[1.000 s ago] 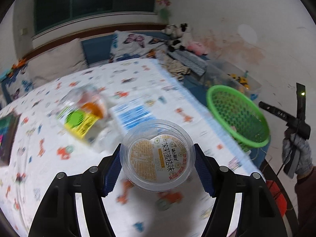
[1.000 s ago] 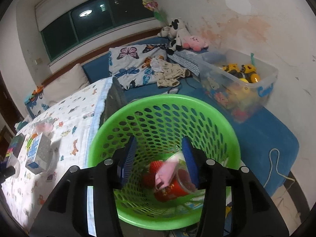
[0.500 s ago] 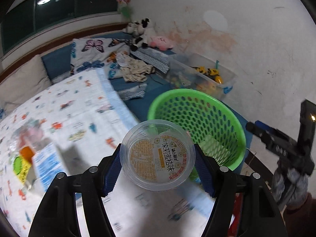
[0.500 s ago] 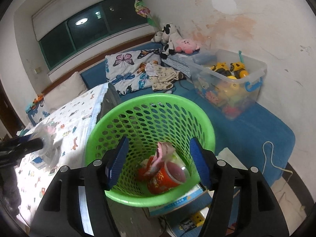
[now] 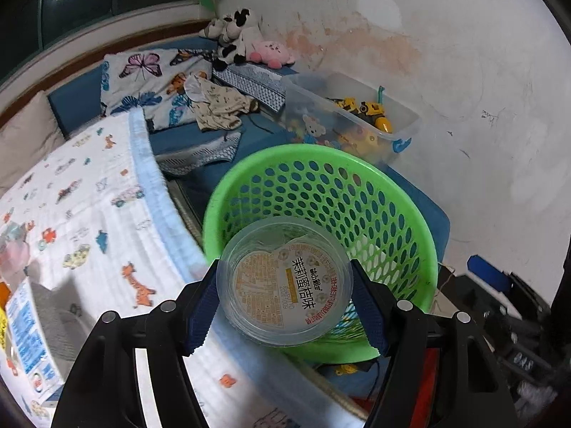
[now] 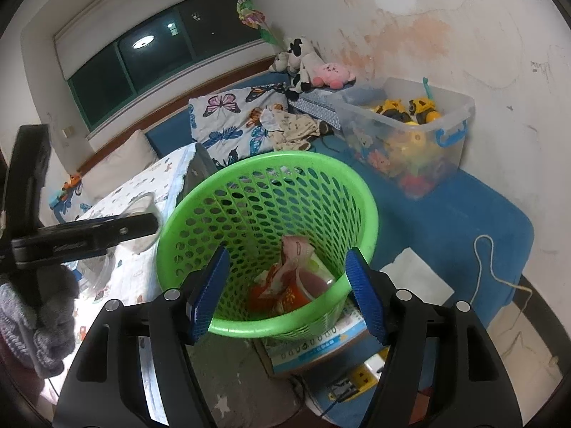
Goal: Collect trash
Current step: 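Drop the pink bag into the basket with right tool while left drops the dessert cup, then move both open tools back toward the milk carton and bottle on the bed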
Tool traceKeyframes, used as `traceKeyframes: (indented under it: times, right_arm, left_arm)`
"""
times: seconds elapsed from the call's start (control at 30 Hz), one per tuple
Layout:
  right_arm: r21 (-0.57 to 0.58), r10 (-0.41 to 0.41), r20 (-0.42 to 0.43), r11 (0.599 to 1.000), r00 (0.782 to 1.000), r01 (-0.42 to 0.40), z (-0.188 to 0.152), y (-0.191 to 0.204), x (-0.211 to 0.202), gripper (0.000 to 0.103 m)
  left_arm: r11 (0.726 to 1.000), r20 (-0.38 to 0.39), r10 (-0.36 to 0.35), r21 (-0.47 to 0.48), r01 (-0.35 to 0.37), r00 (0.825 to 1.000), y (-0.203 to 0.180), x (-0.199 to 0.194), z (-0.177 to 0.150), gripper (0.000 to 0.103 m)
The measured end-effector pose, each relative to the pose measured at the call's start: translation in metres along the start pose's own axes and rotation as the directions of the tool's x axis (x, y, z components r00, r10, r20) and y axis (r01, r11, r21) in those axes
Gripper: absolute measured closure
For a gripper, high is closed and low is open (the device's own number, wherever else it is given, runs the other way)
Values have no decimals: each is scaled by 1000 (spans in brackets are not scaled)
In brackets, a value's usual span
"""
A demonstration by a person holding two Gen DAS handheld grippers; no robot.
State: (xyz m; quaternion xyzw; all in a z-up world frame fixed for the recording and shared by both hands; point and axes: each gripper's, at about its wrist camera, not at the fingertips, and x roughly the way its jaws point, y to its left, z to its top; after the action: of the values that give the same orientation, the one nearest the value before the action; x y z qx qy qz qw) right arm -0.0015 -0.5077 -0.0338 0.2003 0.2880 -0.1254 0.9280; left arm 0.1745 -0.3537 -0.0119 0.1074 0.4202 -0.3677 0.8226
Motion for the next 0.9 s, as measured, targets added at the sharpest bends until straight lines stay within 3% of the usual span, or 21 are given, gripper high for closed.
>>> traceKeyframes:
  times: [0.07, 0.13, 0.4, 0.7, 0.9]
  right_arm:
    - [0, -1, -1, 1000, 1000, 1, -2, 1, -1, 35]
    - [0, 2, -3, 1000, 1000, -2, -3, 3, -2, 35]
    - [-27, 21, -11, 999, 1000, -21, -3, 14, -1, 35]
    - [-97, 85, -27, 991, 996, -87, -1, 56, 8, 32]
    - [-162, 129, -51, 977, 990, -136, 2, 92, 18, 32]
  left_arm:
    - [1000, 0, -6, -2, 6, 1000, -3, 3, 0, 34]
    - [1000, 6, -13, 3, 13, 1000, -7, 3, 0, 21]
    - [1000, 37, 7, 1, -7, 999, 2, -17, -11, 20]
    - [986, 61, 145, -94, -139, 988, 58, -57, -40, 20]
    - [958, 87, 246, -172, -229, 965, 104, -92, -64, 20]
